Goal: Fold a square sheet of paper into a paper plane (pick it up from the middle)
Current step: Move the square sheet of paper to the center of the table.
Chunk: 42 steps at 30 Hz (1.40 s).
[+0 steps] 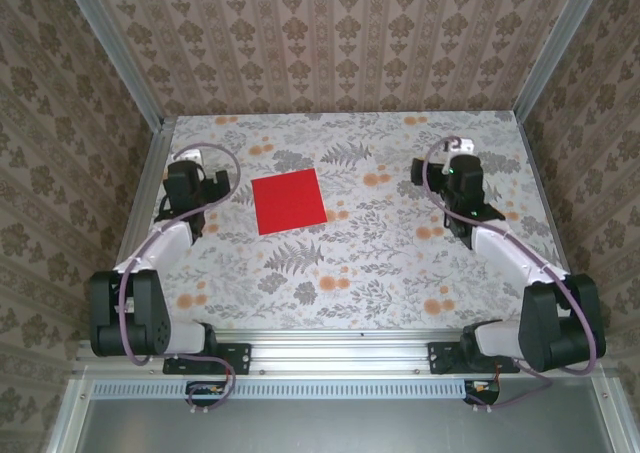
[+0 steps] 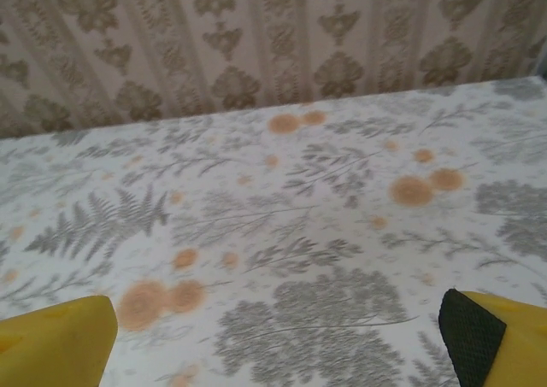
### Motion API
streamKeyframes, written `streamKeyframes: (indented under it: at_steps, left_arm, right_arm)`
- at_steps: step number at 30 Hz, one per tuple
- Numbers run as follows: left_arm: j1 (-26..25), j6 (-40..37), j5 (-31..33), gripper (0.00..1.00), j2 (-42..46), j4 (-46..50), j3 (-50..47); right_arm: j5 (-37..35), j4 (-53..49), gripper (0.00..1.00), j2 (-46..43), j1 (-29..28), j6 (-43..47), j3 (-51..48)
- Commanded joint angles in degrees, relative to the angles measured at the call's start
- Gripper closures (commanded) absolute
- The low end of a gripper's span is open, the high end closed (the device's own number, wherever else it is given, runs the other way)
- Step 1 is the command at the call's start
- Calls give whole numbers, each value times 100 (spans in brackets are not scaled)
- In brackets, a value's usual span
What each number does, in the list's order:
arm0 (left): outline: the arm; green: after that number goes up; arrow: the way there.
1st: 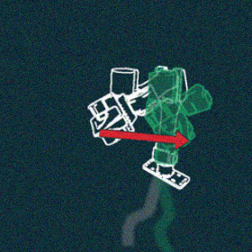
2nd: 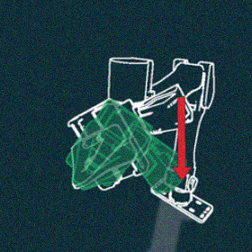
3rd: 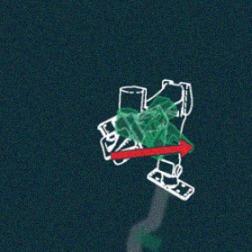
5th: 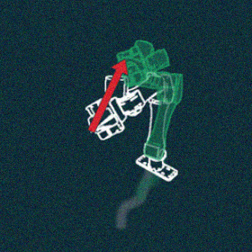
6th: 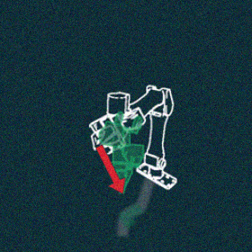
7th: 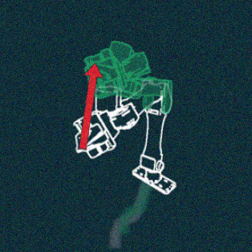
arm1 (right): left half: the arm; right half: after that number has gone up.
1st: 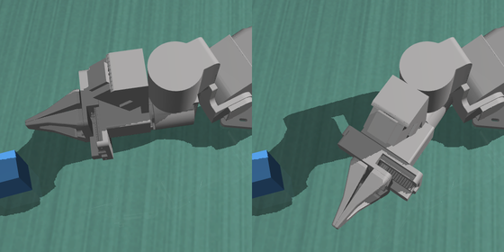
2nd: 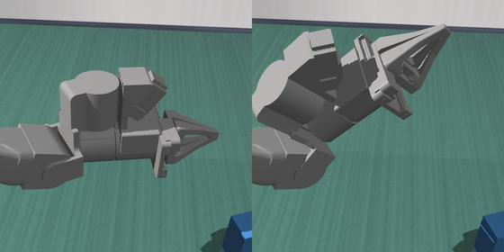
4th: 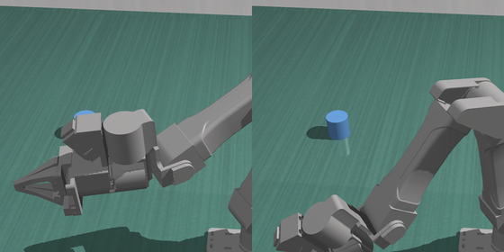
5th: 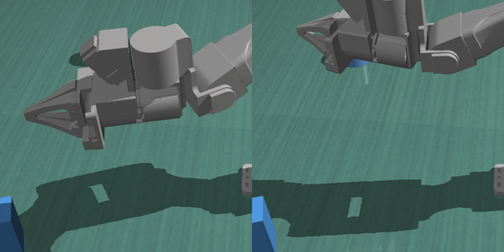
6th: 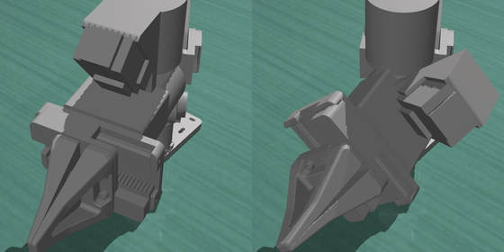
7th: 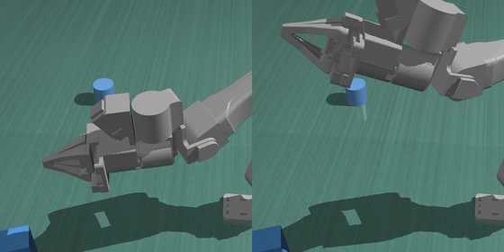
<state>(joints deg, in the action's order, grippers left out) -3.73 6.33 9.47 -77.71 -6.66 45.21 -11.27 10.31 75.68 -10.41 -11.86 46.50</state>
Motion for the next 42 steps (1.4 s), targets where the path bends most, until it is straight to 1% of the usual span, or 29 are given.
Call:
streamKeyframes:
  at_steps: [1, 5, 6, 8, 10, 11, 12, 14, 17, 22, 25, 30, 33, 38, 42]
  left_arm:
    - [-206, 316, 50, 0, 107, 1166, 366]
    - [-268, 707, -273, 0, 205, 1473, 542]
    - [-273, 812, -348, 0, 257, 1499, 554]
    - [-277, 1011, -496, 0, 374, 1573, 567]
    - [-278, 1131, -609, 0, 479, 1624, 535]
    - [-279, 1182, -628, 2, 545, 1644, 509]
    - [-290, 1187, -677, 4, 579, 1632, 482]
    - [-325, 1164, -561, 4, 649, 1732, 451]
    - [-324, 1224, -444, 1, 737, 1812, 393]
    - [-330, 1451, -256, 0, 837, 1887, 343]
    - [-330, 1463, -374, 0, 789, 2001, 412]
    - [-318, 1537, -610, 0, 640, 2038, 491]
    - [-324, 1573, -666, 0, 565, 2036, 524]
    - [-330, 1616, -728, 0, 482, 2000, 522]
    - [-346, 1646, -840, 0, 377, 1949, 524]
  right_arm:
    - [-268, -1751, 0, 606, -785, -628, 694]
    - [-453, -2600, 0, 1648, -1685, -1027, 1885]
    - [-407, -2751, 0, 1960, -1881, -1065, 2197]
    - [-313, -2902, 0, 2534, -2272, -952, 2724]
    - [-494, -3044, 0, 3039, -2620, -803, 3184]
    - [-539, -3197, 0, 3303, -2747, -794, 3463]
    - [-526, -3383, 0, 3551, -2816, -779, 3739]
    - [-585, -3775, 0, 4050, -2982, -811, 4306]
    - [-797, -4206, 0, 4589, -3174, -776, 4958]
    - [-829, -4837, 0, 5327, -3266, -712, 5818]
    - [-897, -5223, 0, 5653, -3274, -736, 6188]
    - [-977, -5570, 0, 5807, -3208, -761, 6266]
    - [-962, -5623, 0, 5700, -3076, -696, 6015]
    - [-913, -5628, 0, 5323, -2739, -634, 5186]
    - [-803, -5519, 0, 4676, -2389, -676, 4174]
